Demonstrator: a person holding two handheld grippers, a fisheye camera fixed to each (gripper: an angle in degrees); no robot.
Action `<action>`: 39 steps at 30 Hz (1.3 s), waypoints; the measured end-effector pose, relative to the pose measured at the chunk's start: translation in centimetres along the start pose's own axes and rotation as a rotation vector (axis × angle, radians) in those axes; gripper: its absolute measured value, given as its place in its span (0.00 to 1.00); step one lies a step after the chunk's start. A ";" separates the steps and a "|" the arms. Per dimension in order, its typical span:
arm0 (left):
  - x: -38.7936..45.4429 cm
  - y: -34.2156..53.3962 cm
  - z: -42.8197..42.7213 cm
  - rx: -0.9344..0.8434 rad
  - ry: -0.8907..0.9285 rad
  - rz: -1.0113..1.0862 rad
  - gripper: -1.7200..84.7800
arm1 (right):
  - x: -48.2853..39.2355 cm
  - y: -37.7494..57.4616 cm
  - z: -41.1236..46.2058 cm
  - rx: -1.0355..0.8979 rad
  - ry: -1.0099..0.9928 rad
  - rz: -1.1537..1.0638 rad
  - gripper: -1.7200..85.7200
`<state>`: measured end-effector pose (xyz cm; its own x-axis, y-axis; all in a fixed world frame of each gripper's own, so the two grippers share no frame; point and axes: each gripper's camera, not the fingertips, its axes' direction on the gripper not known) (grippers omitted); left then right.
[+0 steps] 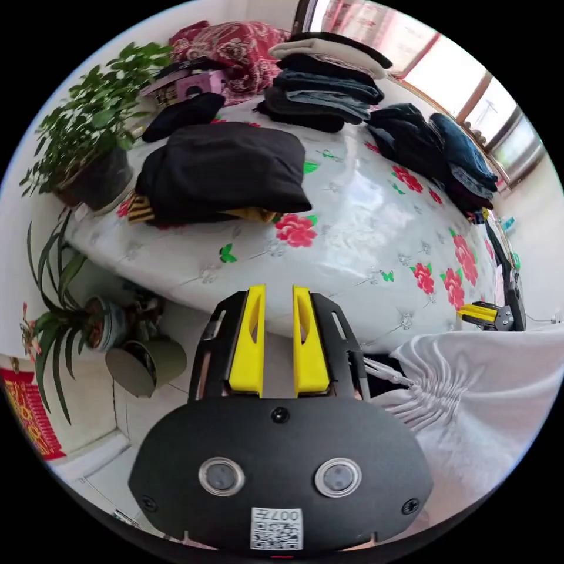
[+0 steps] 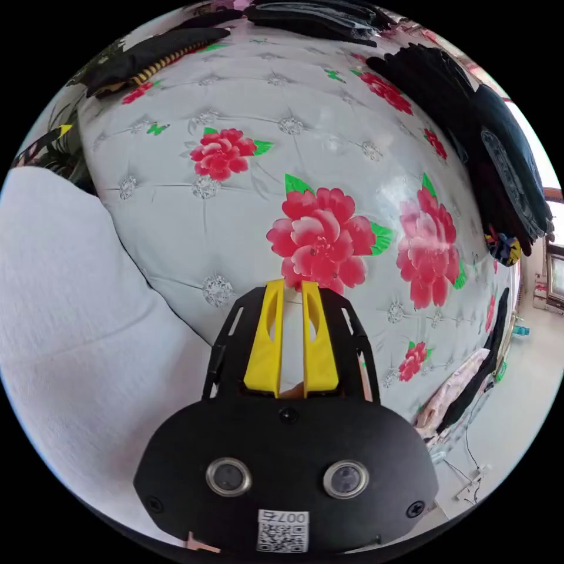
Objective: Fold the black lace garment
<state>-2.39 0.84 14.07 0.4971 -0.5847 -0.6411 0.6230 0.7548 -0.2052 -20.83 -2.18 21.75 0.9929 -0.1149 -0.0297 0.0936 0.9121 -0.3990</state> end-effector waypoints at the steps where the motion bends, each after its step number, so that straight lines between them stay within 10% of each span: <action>1: 1.5 -1.2 0.7 -0.006 0.024 0.024 0.10 | 0.2 0.0 0.0 0.008 -0.016 0.027 0.05; 10: 26.0 -8.2 12.9 -0.279 0.096 0.313 0.10 | 13.2 5.2 -3.2 0.222 -0.326 0.388 0.10; 21: 38.0 -7.4 18.7 -0.444 -0.172 0.475 0.06 | 49.1 38.0 -8.2 0.335 0.143 1.501 0.13; 29: 39.0 -6.5 20.9 -0.501 -0.263 0.467 0.04 | 56.4 43.2 -4.7 0.074 0.027 1.535 0.10; 39: 32.5 -3.1 19.8 -0.360 -0.003 0.293 0.03 | 45.0 42.2 -22.3 0.647 0.186 1.338 0.02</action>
<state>23.82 -26.39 8.56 0.6230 -0.3317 -0.7084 0.2065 0.9433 -0.2600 26.13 22.37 -16.83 0.3497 0.9216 -0.1682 -0.7879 0.3865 0.4795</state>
